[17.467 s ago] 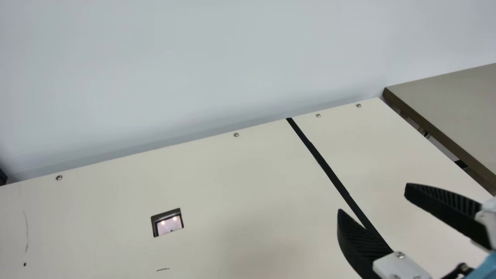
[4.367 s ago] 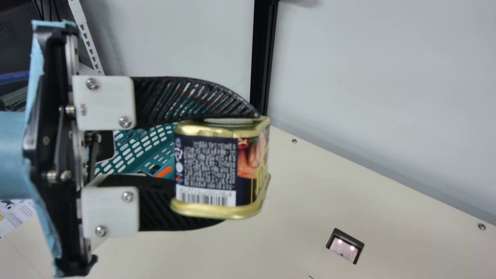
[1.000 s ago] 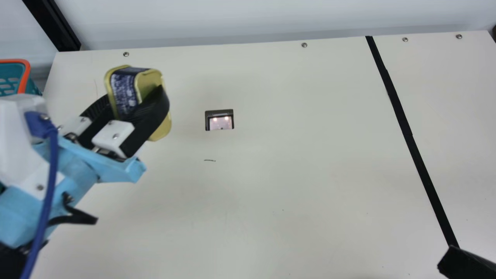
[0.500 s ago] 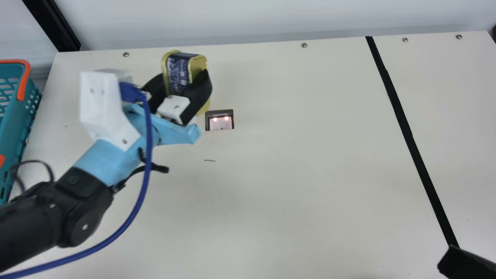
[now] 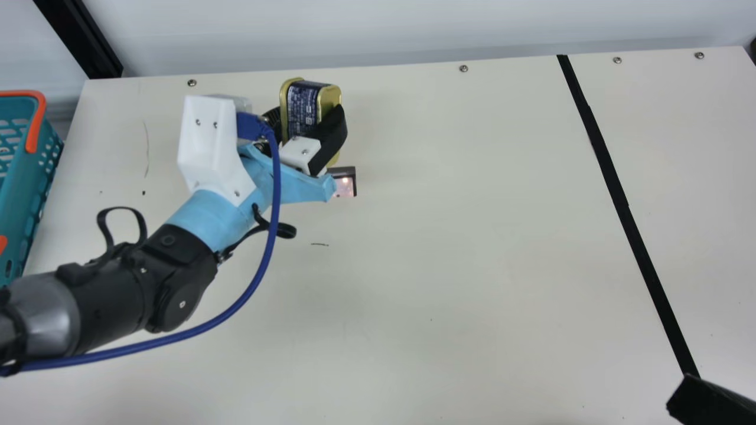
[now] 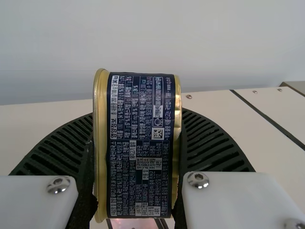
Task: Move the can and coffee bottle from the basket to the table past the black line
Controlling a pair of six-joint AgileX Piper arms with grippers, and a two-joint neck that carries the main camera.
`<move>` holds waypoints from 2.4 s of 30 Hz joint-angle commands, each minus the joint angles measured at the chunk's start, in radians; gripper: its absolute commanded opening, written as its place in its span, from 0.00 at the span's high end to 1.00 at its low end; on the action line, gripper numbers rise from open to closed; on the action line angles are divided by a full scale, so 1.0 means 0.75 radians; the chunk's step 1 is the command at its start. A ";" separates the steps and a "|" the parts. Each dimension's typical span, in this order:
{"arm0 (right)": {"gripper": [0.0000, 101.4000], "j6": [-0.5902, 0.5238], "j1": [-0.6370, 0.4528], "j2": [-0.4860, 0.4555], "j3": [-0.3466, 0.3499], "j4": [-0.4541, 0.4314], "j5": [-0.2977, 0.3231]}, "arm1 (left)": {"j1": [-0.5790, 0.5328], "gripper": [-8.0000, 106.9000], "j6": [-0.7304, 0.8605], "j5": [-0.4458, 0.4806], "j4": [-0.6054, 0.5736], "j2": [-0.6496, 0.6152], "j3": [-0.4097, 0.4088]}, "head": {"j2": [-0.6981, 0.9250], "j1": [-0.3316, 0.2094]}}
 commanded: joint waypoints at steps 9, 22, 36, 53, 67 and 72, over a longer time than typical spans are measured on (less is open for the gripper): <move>0.00 0.000 0.000 0.000 0.000 0.000 0.000 | 0.019 0.84 0.014 0.033 0.004 0.091 -0.116 | -0.009 -0.012; 0.00 0.000 0.000 0.000 0.000 0.000 0.000 | 0.030 0.84 0.035 0.113 0.017 0.187 -0.280 | -0.009 -0.012; 0.00 0.000 0.000 0.000 0.000 0.000 0.000 | 0.043 0.84 0.004 0.085 0.026 0.261 -0.318 | -0.009 -0.012; 0.00 0.000 0.000 0.000 0.000 0.000 0.000 | 0.030 0.84 -0.033 0.023 0.014 0.304 -0.292 | -0.009 -0.012; 0.00 0.000 0.000 0.000 0.000 0.000 0.000 | -0.004 0.84 -0.003 -0.039 -0.004 0.266 -0.184 | -0.009 -0.012; 0.00 0.000 0.000 0.000 0.000 0.000 0.000 | -0.002 0.84 0.019 -0.059 -0.010 0.249 -0.147 | -0.009 -0.012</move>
